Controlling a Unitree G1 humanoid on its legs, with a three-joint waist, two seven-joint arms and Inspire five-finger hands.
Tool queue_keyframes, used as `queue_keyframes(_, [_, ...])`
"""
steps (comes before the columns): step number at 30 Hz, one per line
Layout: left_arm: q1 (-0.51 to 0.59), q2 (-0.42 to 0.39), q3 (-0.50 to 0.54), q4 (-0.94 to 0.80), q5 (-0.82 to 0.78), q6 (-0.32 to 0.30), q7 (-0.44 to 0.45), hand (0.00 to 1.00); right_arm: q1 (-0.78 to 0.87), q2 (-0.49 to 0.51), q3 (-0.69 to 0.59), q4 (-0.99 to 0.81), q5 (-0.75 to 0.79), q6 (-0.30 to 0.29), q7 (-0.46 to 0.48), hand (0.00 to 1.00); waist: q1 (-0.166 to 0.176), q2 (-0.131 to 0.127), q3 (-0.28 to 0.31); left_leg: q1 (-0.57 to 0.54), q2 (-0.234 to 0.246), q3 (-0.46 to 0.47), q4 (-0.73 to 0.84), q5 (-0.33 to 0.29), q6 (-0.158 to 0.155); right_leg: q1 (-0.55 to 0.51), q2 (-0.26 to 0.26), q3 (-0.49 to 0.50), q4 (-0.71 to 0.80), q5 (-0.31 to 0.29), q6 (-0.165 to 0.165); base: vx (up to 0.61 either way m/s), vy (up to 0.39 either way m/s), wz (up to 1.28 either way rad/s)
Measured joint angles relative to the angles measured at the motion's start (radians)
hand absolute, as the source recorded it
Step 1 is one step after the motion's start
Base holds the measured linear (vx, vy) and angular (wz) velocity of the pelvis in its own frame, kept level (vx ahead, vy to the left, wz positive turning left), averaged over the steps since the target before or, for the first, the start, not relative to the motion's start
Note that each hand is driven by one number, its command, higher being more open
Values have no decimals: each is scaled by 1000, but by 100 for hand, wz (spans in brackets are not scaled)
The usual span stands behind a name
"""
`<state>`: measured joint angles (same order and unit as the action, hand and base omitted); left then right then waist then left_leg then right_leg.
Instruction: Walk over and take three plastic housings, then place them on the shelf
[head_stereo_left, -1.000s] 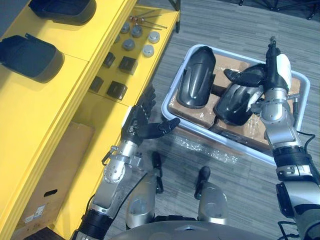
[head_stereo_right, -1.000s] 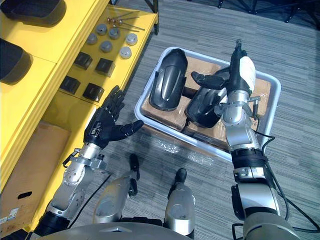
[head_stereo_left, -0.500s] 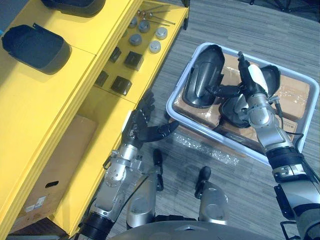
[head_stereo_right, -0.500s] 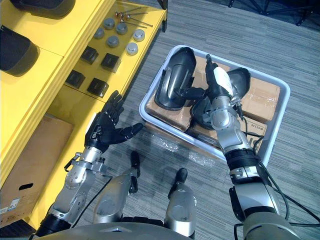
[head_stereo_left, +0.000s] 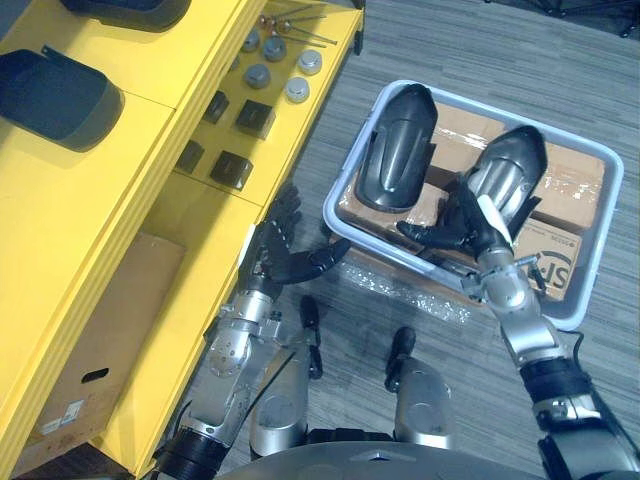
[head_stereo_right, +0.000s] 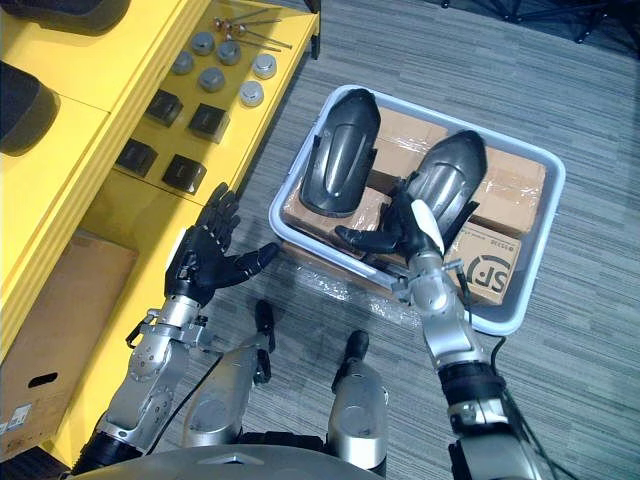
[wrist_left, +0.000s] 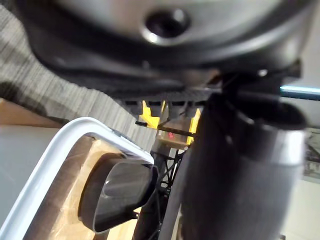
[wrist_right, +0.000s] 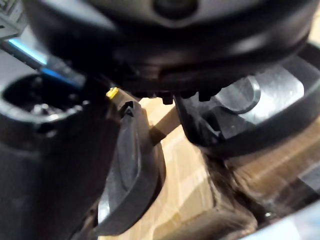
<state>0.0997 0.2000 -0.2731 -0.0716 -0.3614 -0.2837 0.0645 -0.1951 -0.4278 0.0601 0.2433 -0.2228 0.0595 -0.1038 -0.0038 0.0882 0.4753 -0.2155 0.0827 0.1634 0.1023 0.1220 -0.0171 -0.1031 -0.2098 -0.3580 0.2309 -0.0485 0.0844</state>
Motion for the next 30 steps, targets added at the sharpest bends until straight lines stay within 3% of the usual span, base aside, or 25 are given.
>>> queue_keyframes(10, [38, -3, 16, -8, 2, 0, 0, 100, 120, 60, -21, 1, -2, -8, -7, 100, -10, -20, 11, 21, 0, 27, -5, -6, 1, 2, 2, 25, -7, 0, 0, 3, -8, -7])
queue_keyframes(18, [49, 9, 5, -8, 13, 0, -3, 100, 129, 84, -12, 69, 4, -72, -21, 100, -5, -50, 5, 49, -1, 45, -24, -10, -2, 24, 2, 38, -32, 5, 7, 21, -7, -4])
queue_keyframes(25, [60, 9, 20, -8, 13, 2, -6, 100, 155, 104, -53, 45, 43, -130, -69, 100, 0, -52, 6, 46, -2, 45, -21, -10, 3, 28, 3, 36, -41, 13, 18, 42, -11, 0])
queue_keyframes(30, [67, -3, 39, -15, 11, 4, -22, 100, 189, 118, -116, -63, 44, -168, -200, 100, -5, -53, 7, 43, 0, 54, 3, -37, 2, 28, 4, 48, -43, 12, 17, 32, 0, -8])
